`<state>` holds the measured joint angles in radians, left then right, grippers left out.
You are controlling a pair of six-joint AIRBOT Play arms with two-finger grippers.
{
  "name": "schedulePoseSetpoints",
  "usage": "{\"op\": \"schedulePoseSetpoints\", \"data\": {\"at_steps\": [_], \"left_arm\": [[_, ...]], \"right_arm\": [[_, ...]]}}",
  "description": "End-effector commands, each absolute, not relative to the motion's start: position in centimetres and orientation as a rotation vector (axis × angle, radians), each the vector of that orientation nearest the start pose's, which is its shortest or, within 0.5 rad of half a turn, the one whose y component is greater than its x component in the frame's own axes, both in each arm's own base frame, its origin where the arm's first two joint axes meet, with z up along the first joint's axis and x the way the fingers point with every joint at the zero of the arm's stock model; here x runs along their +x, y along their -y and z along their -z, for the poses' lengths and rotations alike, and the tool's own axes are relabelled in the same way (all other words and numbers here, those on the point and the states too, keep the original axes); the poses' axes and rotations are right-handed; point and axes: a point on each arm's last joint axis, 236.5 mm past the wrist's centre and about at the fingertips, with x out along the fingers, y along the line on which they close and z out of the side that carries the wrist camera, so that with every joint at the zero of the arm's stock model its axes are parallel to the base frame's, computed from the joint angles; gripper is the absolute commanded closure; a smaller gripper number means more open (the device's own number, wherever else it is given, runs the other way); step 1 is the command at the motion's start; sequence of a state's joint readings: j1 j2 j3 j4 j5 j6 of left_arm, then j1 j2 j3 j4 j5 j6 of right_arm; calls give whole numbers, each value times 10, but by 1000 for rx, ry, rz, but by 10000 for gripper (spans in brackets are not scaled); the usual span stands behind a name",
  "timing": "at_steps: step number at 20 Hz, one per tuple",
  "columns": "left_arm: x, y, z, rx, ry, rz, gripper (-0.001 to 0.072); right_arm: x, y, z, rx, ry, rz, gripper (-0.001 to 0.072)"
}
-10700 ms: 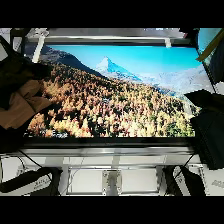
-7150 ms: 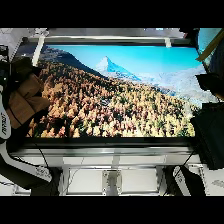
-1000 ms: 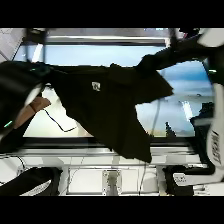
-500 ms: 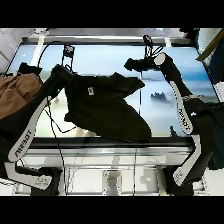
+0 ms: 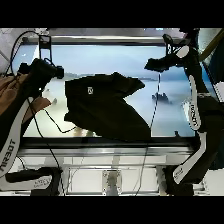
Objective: Fold the clothes and pants, and hang the long-sleeved shirts on hangers.
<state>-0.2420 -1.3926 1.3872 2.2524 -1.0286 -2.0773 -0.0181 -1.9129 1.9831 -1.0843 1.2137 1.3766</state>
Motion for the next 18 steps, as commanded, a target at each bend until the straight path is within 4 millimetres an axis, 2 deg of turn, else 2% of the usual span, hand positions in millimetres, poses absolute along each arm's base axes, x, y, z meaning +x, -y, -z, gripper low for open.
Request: {"op": "schedulePoseSetpoints", "data": {"at_steps": [1,3,6,7,9,11,14,16,17,18], "left_arm": [[424,-10,-49,161,-1071,-330,14],[396,23,-2,89,-1208,-226,14],[368,53,34,43,-1302,-164,15],[360,65,38,26,-1322,-137,16],[360,86,33,48,-1288,-78,15],[359,99,29,90,-1270,-44,16],[358,108,30,105,-1263,-22,16],[360,110,29,103,-1251,-15,16],[361,110,29,103,-1249,-15,16],[361,110,29,103,-1249,-15,16]], "right_arm": [[538,-104,10,288,-1212,-419,266],[542,-128,33,296,-1200,-425,267],[544,-170,60,348,-1216,-477,267],[543,-181,70,375,-1229,-491,267],[539,-199,89,428,-1259,-518,267],[541,-202,100,432,-1259,-508,267],[553,-208,94,487,-1211,-505,269],[551,-212,94,508,-1220,-516,277],[550,-212,93,510,-1220,-522,370],[551,-216,88,517,-1207,-542,514]]}}
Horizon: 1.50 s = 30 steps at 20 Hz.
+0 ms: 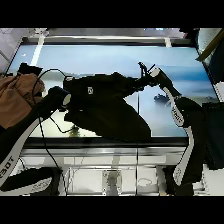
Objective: Fold the clothes and pants, and hang the long-sleeved shirts on hangers.
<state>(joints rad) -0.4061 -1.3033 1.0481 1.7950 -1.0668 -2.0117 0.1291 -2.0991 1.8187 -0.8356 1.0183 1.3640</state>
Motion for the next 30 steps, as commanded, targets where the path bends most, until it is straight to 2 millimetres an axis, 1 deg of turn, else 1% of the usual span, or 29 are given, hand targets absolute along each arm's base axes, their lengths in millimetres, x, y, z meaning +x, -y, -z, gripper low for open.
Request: {"op": "schedulePoseSetpoints", "data": {"at_steps": [1,2,3,5,6,7,8,9,11,13,14,15,16,17,18,20,21,22,24,25,26,27,28,29,30], "left_arm": [[361,110,29,103,-1250,-15,15],[361,110,29,103,-1249,-15,16],[361,110,29,103,-1250,-15,16],[360,110,29,102,-1251,-15,16],[360,112,29,94,-1254,-12,16],[359,112,30,92,-1255,-11,16],[359,112,30,92,-1255,-11,16],[359,112,30,92,-1256,-11,16],[357,113,30,85,-1265,-11,15],[356,113,31,85,-1269,-12,15],[357,113,30,86,-1268,-12,15],[357,112,30,88,-1267,-13,15],[357,112,30,89,-1267,-13,15],[357,111,30,95,-1265,-15,15],[360,107,29,118,-1254,-20,15],[369,96,25,182,-1215,-41,15],[369,93,25,193,-1216,-49,15],[360,91,26,183,-1250,-63,15],[346,96,23,165,-1293,-56,16],[345,102,14,169,-1268,-36,16],[345,106,1,203,-1227,-4,16],[344,105,-16,254,-1176,12,16],[342,100,-38,294,-1117,8,16],[335,94,-57,310,-1061,6,16],[325,88,-69,302,-1023,10,16]], "right_arm": [[556,-219,78,531,-1187,-556,710],[564,-221,65,528,-1153,-567,706],[576,-219,45,513,-1099,-576,706],[607,-208,-2,490,-959,-573,707],[628,-196,-25,480,-866,-542,707],[649,-182,-41,498,-771,-492,707],[668,-168,-49,540,-692,-424,707],[686,-152,-50,604,-612,-338,707],[709,-122,-38,737,-495,-183,707],[724,-103,-23,931,-450,-84,706],[728,-95,-19,987,-439,-59,684],[730,-86,-18,1013,-430,-46,473],[730,-78,-21,1023,-434,-43,243],[726,-74,-22,1030,-491,-65,196],[718,-80,-25,1003,-558,-119,195],[690,-84,-35,871,-687,-232,196],[670,-83,-46,814,-753,-294,196],[649,-81,-58,766,-813,-350,198],[598,-75,-93,642,-918,-447,202],[576,-68,-107,570,-958,-447,230],[552,-55,-120,472,-995,-418,230],[531,-40,-132,373,-1024,-369,230],[509,-19,-146,265,-1046,-303,230],[487,-3,-158,183,-1067,-253,230],[461,11,-170,115,-1088,-221,230]]}}
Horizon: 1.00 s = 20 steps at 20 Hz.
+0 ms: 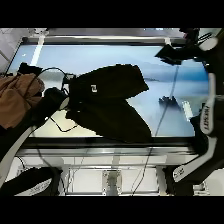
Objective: Fold the clothes and pants, and hang the long-sleeved shirts on hangers.
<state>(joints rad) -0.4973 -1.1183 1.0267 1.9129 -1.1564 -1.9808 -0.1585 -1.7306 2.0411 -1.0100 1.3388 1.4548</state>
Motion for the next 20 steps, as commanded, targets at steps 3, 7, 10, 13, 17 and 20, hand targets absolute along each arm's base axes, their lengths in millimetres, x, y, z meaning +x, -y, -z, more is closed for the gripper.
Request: {"op": "schedulePoseSetpoints", "data": {"at_steps": [3,7,10,13,17,20], "left_arm": [[277,56,-72,179,-957,-42,15],[229,16,-31,-221,-914,-271,17],[231,41,-9,-421,-919,-208,17],[249,67,10,-541,-953,-162,17],[278,112,29,-738,-995,-67,18],[292,108,48,-818,-1011,-123,18]], "right_arm": [[405,28,-189,120,-1062,-174,230],[317,15,-108,200,-1181,-142,229],[250,-16,-20,323,-1323,-168,225],[189,-52,39,464,-1491,-229,225],[164,-69,57,487,-1549,-313,225],[165,-70,56,468,-1534,-342,225]]}}
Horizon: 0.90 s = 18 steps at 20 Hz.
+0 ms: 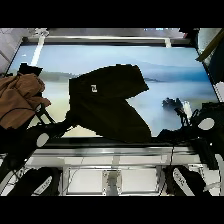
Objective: Fold the clothes and pants, and hang the long-sleeved shirts on hangers.
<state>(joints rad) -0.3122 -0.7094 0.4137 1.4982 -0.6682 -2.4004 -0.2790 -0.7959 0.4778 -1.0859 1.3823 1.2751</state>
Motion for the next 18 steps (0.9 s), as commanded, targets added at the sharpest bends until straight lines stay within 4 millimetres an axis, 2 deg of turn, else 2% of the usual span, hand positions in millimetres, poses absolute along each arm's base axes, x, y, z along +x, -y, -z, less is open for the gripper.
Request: {"op": "schedulePoseSetpoints", "data": {"at_steps": [1,3,6,8,12,13,14,15,16,17,18], "left_arm": [[293,101,55,-820,-1021,-151,18],[297,89,60,-829,-1016,-188,17],[311,79,53,-832,-948,-185,21],[316,77,56,-838,-938,-194,47],[321,78,75,-870,-965,-225,76],[325,78,74,-880,-947,-224,108],[331,78,72,-887,-921,-219,206],[336,77,70,-890,-900,-215,257],[339,76,71,-889,-894,-215,268],[338,76,75,-884,-905,-221,396],[337,76,78,-875,-914,-223,653]], "right_arm": [[165,-70,56,467,-1534,-342,226],[166,-70,56,451,-1529,-357,225],[170,-69,57,448,-1511,-347,226],[175,-67,58,446,-1491,-336,226],[178,-70,56,468,-1481,-341,226],[177,-71,55,469,-1484,-343,226],[177,-71,55,471,-1482,-343,227],[180,-72,55,477,-1473,-343,226],[183,-72,54,482,-1456,-340,226],[188,-71,54,481,-1440,-332,225],[192,-69,55,478,-1423,-321,226]]}}
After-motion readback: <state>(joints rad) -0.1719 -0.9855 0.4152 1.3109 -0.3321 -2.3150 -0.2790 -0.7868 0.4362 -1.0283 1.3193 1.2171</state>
